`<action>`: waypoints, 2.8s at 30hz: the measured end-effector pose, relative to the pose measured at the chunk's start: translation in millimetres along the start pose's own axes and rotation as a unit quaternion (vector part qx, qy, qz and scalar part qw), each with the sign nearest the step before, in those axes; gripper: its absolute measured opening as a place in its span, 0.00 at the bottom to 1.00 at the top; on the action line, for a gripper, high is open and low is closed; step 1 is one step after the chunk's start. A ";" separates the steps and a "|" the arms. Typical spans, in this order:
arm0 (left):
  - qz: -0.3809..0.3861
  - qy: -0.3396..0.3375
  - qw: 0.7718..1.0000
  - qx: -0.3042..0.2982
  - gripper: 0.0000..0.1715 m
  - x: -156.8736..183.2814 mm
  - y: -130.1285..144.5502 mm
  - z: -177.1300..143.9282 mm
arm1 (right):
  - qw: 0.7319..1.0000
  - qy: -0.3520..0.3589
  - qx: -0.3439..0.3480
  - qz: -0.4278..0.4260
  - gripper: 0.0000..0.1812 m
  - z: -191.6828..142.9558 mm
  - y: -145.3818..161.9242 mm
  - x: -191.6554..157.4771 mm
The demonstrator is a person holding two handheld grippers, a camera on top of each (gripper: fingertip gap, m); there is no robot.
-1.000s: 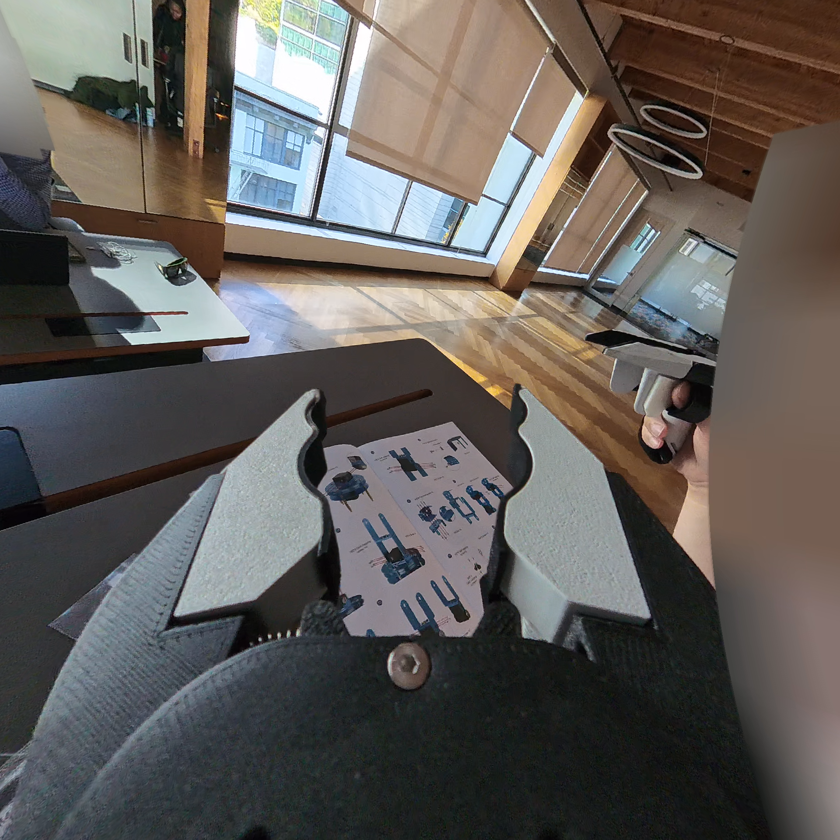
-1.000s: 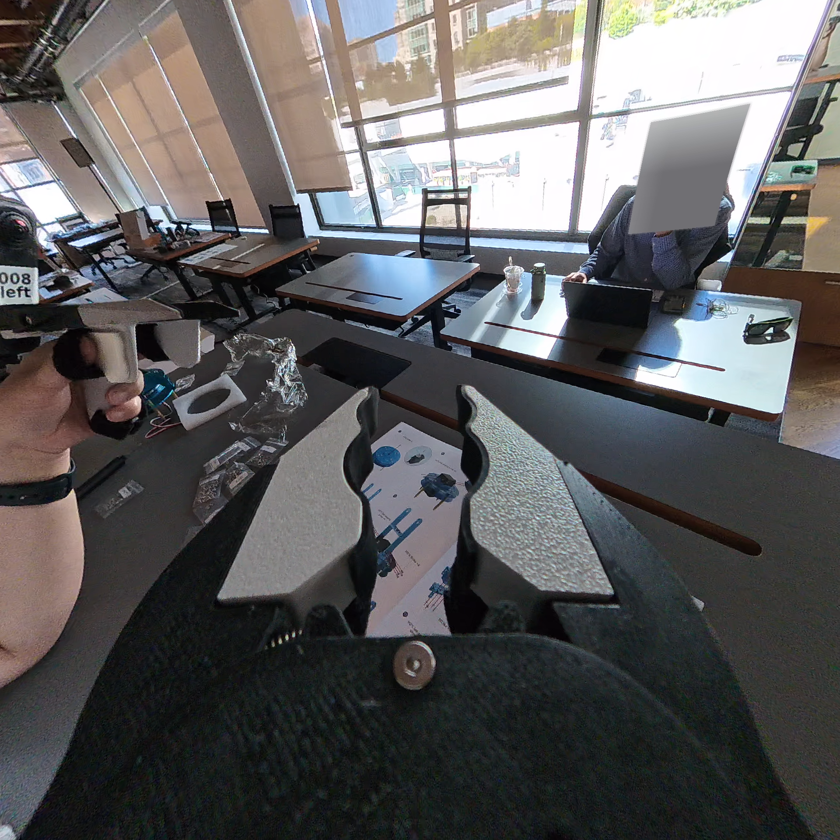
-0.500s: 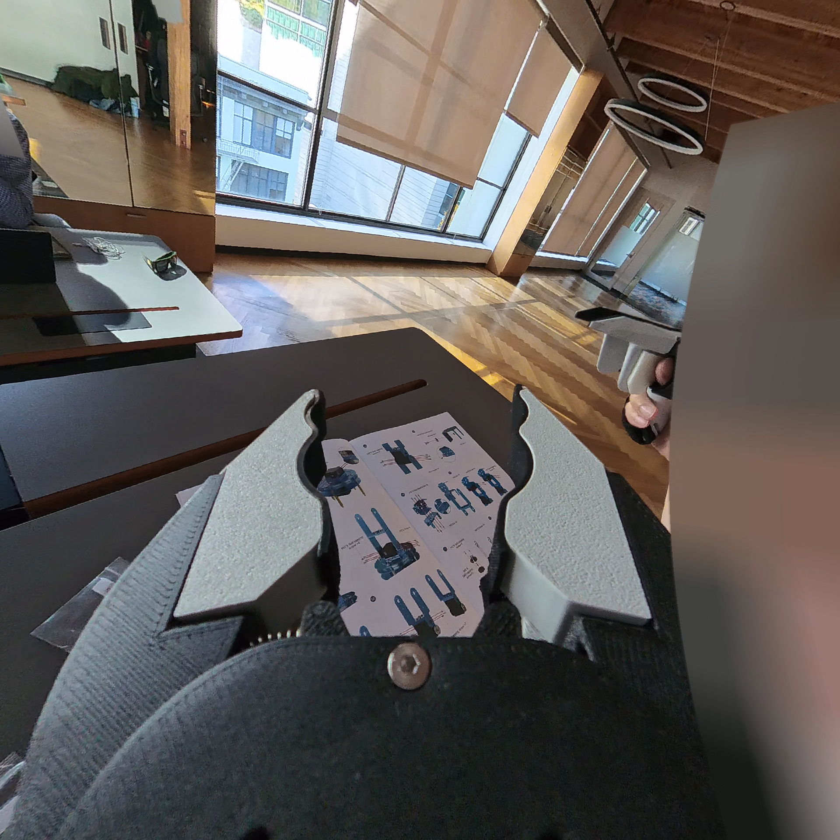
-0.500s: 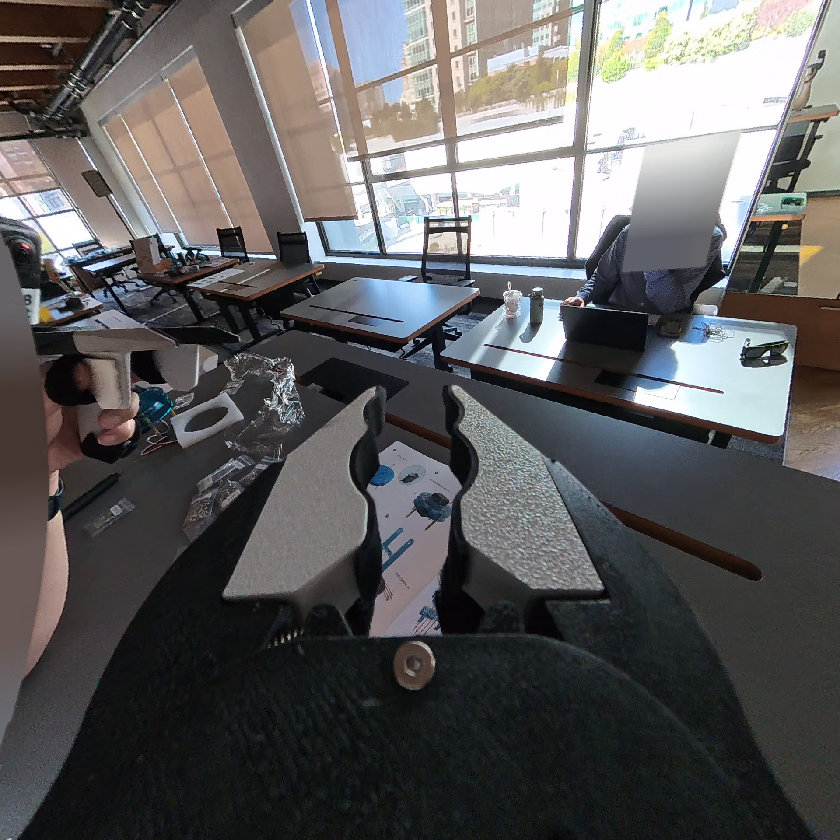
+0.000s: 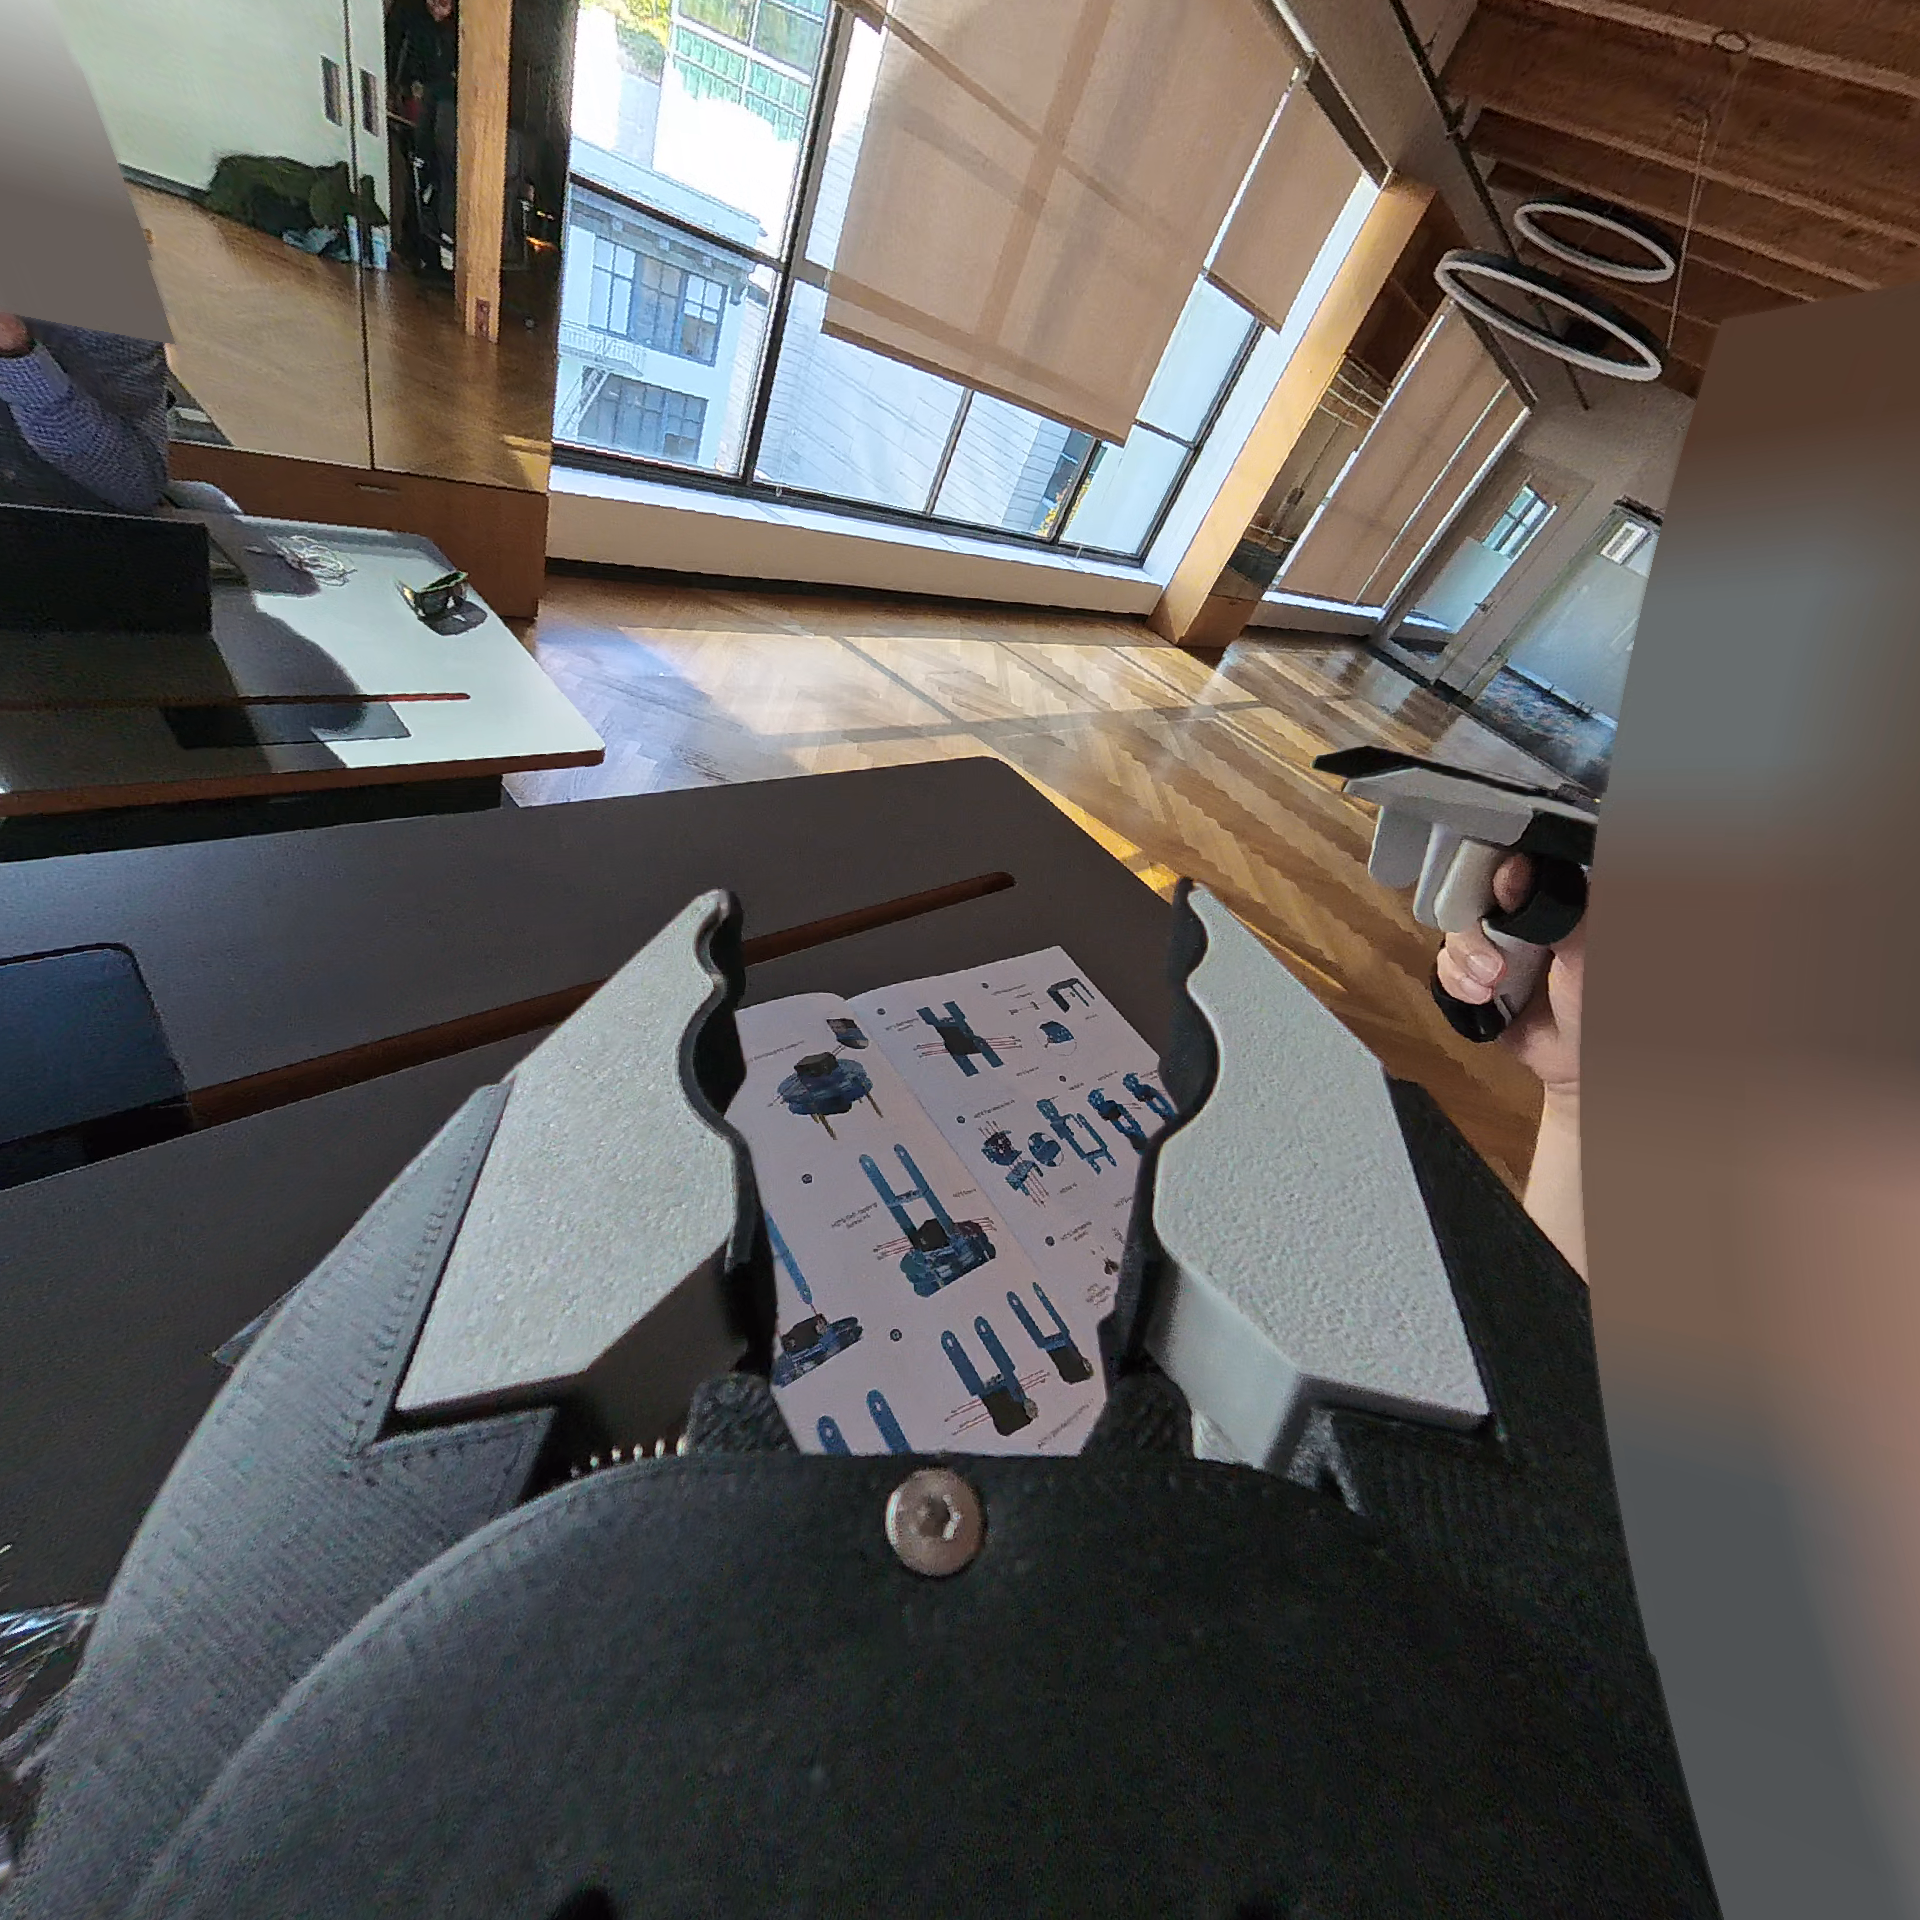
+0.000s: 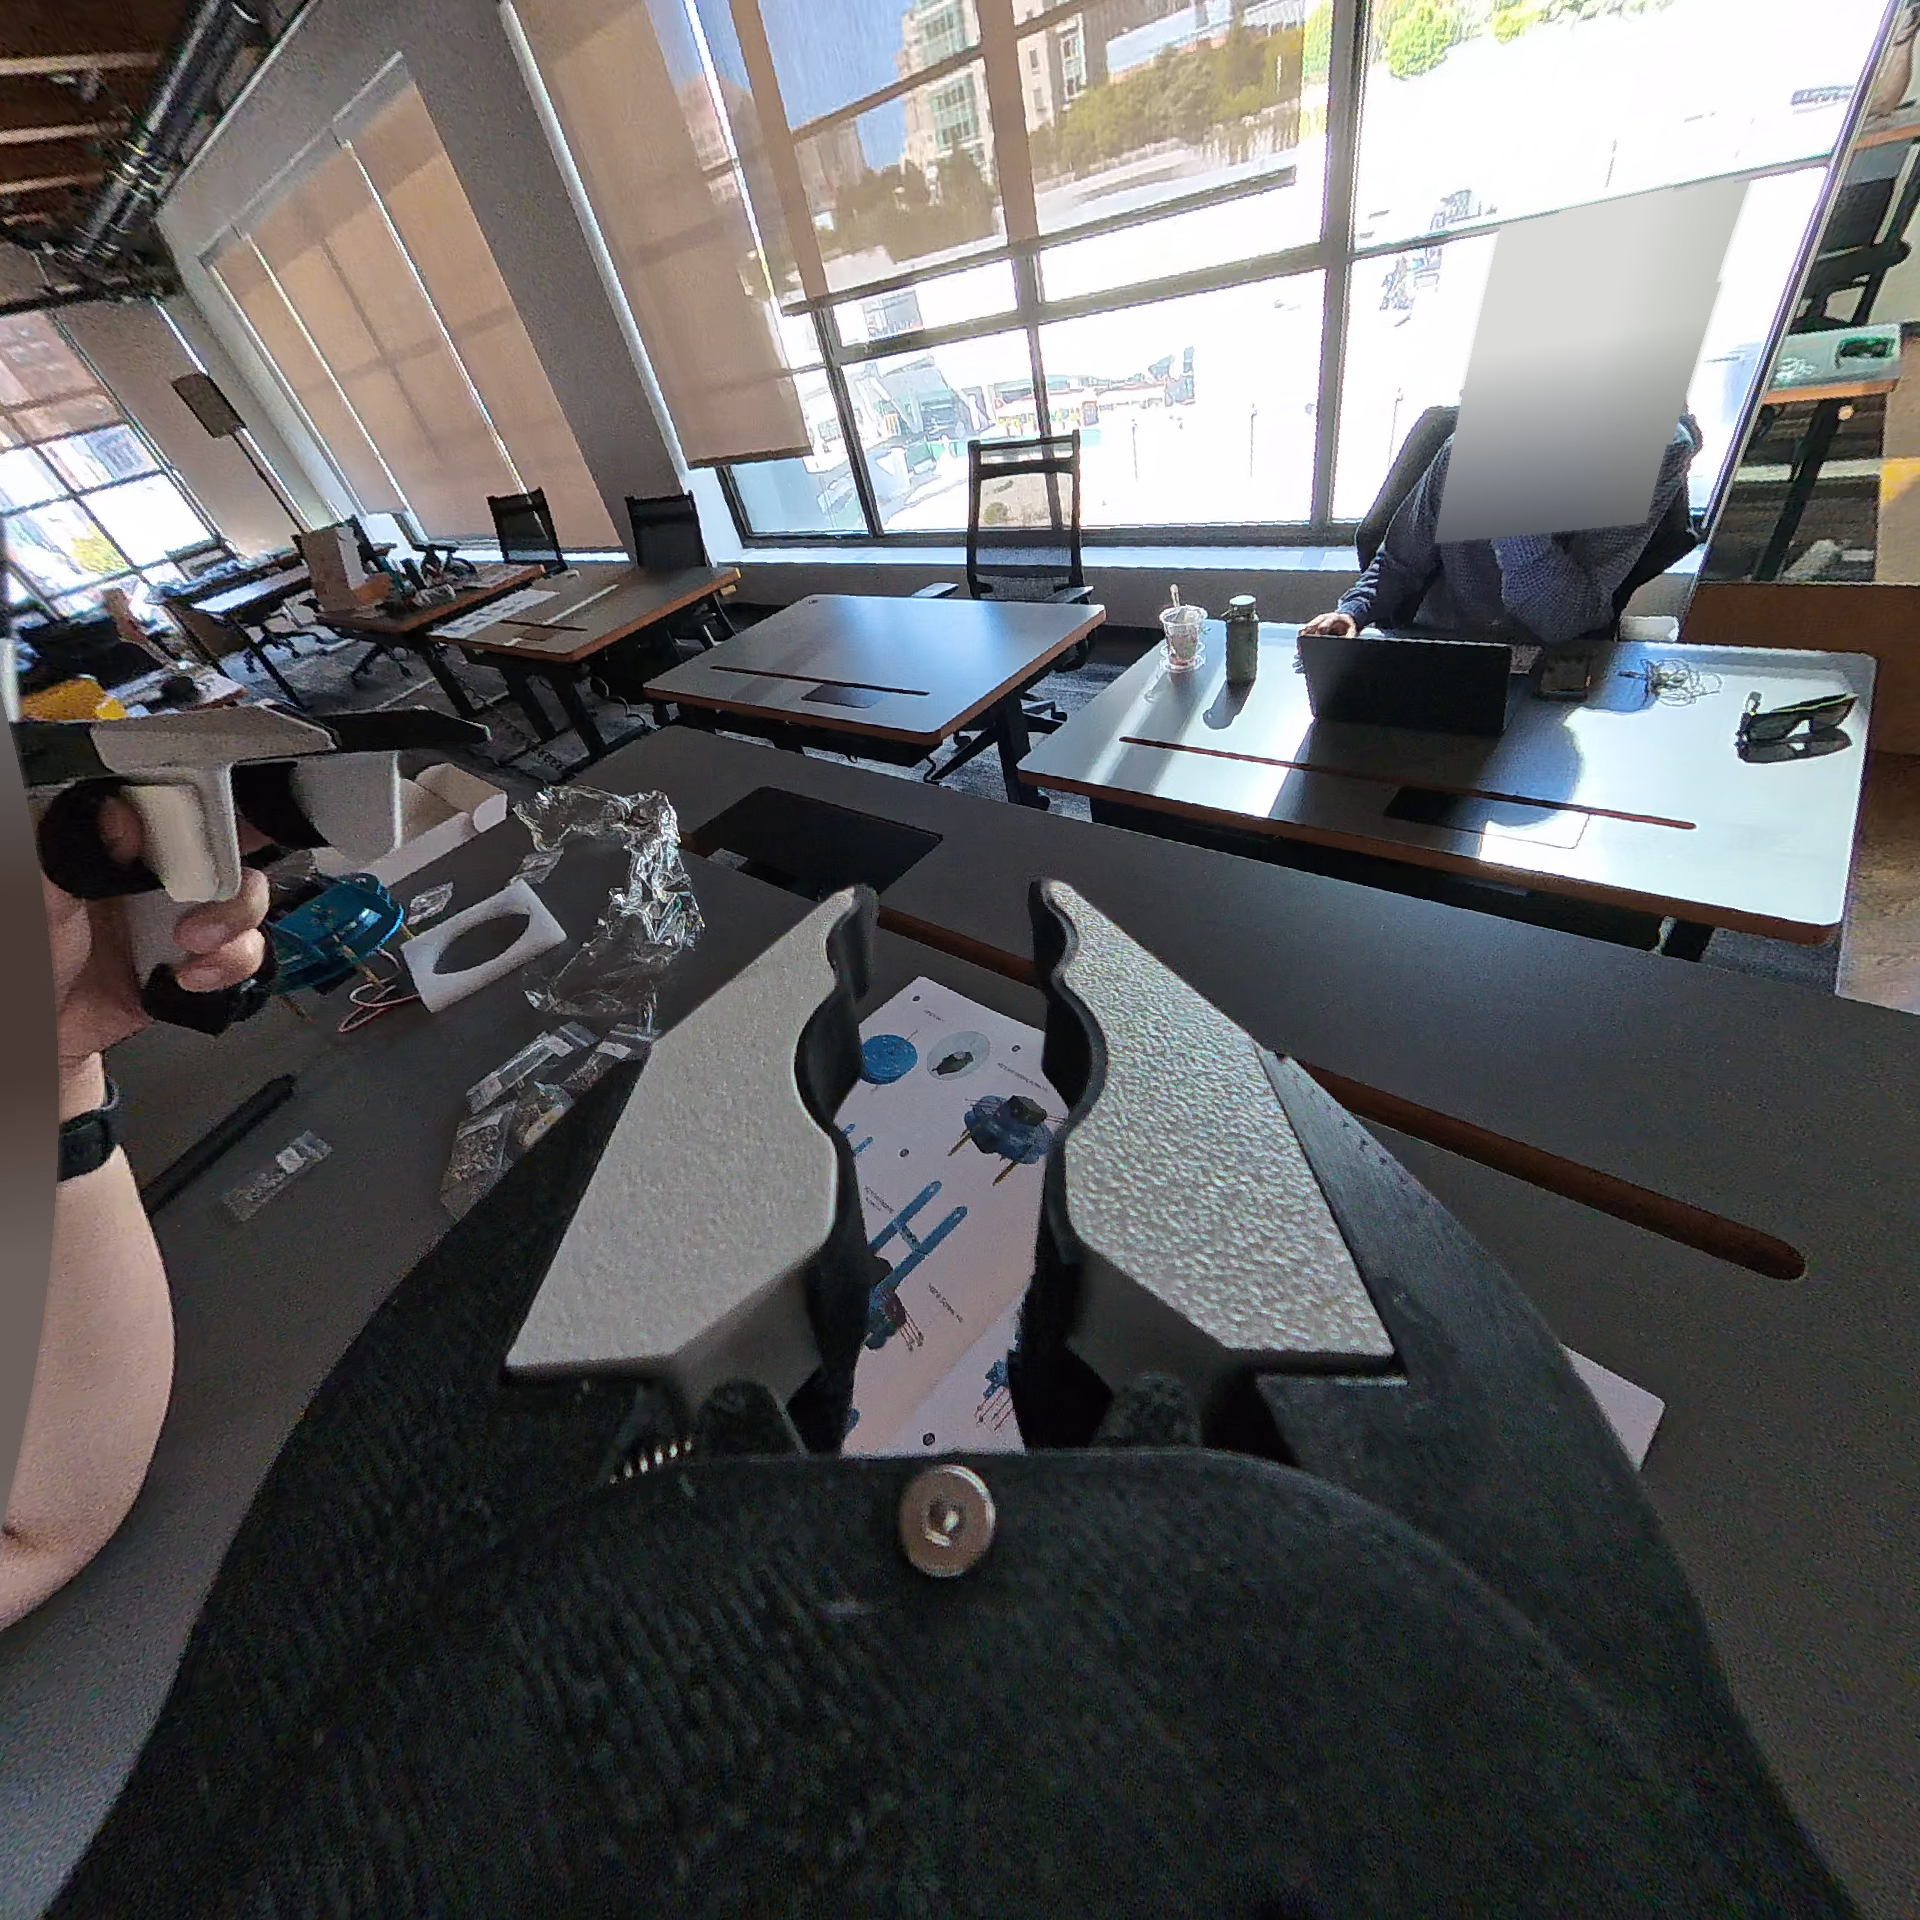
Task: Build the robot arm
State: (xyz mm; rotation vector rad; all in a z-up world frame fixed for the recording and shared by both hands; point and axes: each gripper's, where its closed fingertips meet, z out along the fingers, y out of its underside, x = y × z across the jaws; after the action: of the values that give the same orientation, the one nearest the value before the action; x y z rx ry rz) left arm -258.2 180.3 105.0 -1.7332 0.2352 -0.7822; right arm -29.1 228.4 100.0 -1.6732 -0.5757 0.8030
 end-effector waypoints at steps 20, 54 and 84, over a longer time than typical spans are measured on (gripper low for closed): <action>0.011 -0.054 0.996 0.070 0.48 -25.4 -38.8 -64.2 | 0.994 -0.014 -0.072 -0.081 0.23 36.7 36.3 -52.4; -0.014 0.091 0.986 0.141 0.35 119.8 -6.4 -58.6 | 0.989 -0.026 -0.091 -0.117 0.28 -26.3 29.7 21.7; 0.033 -0.527 0.840 0.121 0.38 132.6 165.9 -591.9 | 0.970 -0.195 -0.039 -0.137 0.22 23.2 50.2 -171.7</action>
State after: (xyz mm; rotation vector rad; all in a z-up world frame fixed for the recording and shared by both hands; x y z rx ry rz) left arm -479.7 -407.2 71.2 -1.6551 -0.5367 0.2651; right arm -159.8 105.1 84.3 -1.4675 -1.0989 0.9179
